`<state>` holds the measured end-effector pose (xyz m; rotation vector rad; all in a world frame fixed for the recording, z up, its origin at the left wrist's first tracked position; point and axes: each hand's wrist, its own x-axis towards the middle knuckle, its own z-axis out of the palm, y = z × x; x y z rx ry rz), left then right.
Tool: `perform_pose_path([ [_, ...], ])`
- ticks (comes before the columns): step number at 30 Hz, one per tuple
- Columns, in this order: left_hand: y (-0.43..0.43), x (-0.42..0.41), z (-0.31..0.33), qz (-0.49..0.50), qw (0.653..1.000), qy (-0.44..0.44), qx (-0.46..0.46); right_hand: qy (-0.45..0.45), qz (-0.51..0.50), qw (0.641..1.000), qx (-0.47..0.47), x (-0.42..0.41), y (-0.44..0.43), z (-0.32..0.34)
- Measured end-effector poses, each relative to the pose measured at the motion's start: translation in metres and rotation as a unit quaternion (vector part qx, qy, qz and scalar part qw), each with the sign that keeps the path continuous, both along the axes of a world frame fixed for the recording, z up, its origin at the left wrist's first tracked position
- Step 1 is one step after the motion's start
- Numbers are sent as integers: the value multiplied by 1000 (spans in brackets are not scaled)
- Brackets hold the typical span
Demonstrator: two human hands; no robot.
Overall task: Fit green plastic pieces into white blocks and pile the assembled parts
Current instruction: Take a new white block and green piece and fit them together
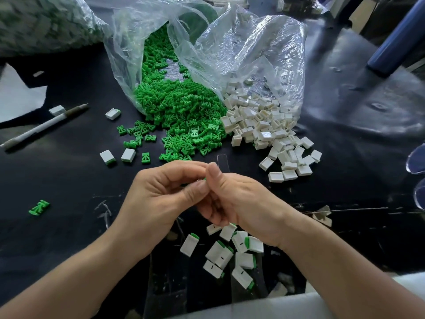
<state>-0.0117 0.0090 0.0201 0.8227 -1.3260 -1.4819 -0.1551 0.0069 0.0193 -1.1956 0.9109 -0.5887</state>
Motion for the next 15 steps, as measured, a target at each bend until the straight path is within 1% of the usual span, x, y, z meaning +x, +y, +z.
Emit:
perform_pose_path([
  [3,1,0,0,6,1000,7,5,13,-6,1000,-10,-1,0,0],
  [7,1,1,-2,25,1000,-14,10,4,-15,1000,-16,1,2,2],
  [12,1,0,-1,6,1000,-3,-1,32,-17,999,-28,1,0,2],
  [15,0,1,2,-5,1000,-1,7,48,-15,998,-39,0,-1,4],
])
